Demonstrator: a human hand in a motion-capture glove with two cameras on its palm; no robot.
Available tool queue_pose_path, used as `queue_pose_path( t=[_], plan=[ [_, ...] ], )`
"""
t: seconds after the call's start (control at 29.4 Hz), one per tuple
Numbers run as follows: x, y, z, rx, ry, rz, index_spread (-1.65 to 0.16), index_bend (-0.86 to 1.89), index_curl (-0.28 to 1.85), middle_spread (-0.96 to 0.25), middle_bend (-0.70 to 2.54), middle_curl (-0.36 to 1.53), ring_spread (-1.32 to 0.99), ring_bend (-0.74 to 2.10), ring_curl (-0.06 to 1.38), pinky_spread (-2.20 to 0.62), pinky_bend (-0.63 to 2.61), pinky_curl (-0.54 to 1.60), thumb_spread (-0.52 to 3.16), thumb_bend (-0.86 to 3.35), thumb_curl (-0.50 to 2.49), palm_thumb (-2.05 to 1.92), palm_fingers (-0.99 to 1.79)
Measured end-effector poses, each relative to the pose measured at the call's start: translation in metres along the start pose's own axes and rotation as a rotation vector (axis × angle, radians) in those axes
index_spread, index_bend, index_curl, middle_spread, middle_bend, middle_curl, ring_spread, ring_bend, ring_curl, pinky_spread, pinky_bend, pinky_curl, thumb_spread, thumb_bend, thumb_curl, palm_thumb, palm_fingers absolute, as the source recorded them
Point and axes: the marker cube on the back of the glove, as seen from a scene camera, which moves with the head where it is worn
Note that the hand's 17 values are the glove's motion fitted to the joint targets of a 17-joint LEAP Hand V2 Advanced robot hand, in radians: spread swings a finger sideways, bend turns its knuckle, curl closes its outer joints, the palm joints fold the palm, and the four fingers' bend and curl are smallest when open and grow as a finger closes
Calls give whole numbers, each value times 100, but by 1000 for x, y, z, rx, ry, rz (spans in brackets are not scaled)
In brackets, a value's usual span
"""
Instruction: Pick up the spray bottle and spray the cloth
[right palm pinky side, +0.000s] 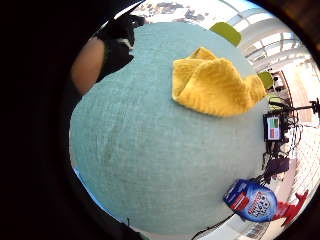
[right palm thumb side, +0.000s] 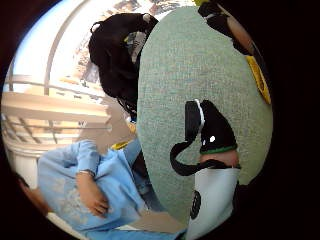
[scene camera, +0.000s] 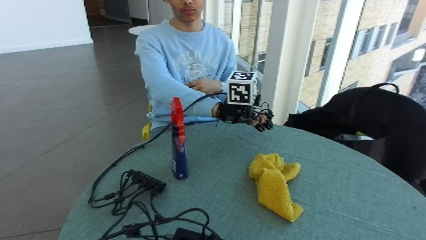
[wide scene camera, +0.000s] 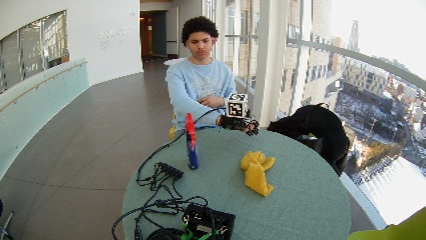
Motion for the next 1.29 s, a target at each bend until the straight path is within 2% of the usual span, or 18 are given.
queue_pose_path(
  t=[0.31, 0.75, 0.99, 1.29],
  plan=[
    [-1, -2, -7, 15, -4, 12, -32, 13, 15, -8, 43, 21, -4, 33, 19, 15, 34, 19, 82, 39, 19, 62, 61],
    [2, 7, -10, -1, 7, 3, -37, 14, 21, -10, 40, 28, -7, 25, 21, 18, 34, 25, 108, 31, 26, 63, 54],
    [1, 47, -17, -44, 56, 4, -39, 14, 23, -10, 39, 31, -5, 23, 23, 20, 32, 27, 113, 25, 28, 62, 51],
    [17, 125, -39, 79, 31, 95, -40, 14, 24, -9, 35, 33, -4, 23, 24, 21, 31, 29, 116, 18, 30, 62, 50]
  ],
)
